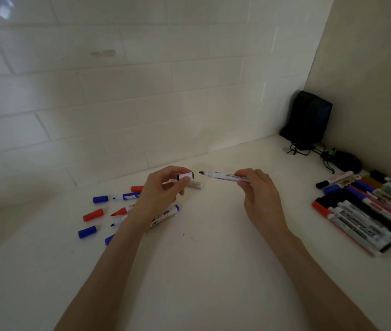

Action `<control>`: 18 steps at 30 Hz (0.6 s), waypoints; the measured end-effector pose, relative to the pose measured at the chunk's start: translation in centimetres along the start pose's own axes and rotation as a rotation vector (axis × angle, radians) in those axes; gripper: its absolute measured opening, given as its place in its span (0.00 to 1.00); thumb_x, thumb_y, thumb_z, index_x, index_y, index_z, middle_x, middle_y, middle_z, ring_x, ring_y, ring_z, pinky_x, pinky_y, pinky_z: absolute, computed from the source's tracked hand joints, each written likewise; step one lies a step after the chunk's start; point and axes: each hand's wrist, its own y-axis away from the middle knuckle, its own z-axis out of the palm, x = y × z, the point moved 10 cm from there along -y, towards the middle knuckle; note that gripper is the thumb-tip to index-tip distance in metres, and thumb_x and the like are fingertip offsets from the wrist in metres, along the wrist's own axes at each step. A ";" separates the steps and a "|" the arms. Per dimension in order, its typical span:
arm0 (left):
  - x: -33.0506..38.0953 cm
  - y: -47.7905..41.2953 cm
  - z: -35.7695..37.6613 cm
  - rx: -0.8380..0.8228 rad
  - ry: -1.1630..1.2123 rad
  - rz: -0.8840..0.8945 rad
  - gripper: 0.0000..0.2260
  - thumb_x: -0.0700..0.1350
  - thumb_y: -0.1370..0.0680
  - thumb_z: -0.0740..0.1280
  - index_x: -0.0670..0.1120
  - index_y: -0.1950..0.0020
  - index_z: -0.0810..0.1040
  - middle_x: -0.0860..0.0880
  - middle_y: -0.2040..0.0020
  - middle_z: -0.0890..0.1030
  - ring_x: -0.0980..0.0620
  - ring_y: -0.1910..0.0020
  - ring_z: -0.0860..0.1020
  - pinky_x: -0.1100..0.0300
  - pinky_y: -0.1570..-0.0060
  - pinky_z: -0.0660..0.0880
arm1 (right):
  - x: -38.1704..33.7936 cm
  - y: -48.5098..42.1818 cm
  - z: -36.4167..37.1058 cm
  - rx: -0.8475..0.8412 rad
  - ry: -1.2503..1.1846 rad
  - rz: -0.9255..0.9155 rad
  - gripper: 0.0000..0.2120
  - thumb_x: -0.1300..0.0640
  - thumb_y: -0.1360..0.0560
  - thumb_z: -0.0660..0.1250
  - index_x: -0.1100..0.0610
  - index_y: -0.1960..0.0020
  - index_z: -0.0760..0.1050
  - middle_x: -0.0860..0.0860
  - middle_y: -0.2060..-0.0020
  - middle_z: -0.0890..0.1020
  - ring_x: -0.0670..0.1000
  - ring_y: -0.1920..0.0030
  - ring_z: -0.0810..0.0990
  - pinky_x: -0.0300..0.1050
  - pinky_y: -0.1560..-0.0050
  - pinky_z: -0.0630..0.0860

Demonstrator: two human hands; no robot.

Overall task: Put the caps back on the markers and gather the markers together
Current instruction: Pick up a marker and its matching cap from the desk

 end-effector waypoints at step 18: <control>0.5 0.6 0.7 -0.014 -0.028 0.106 0.08 0.46 0.23 0.70 0.49 0.45 0.85 0.52 0.54 0.85 0.51 0.66 0.81 0.58 0.65 0.78 | -3.2 0.3 0.2 -0.004 0.080 -0.173 0.09 0.63 0.21 0.65 0.54 0.43 0.79 0.49 0.53 0.78 0.54 0.55 0.74 0.52 0.55 0.74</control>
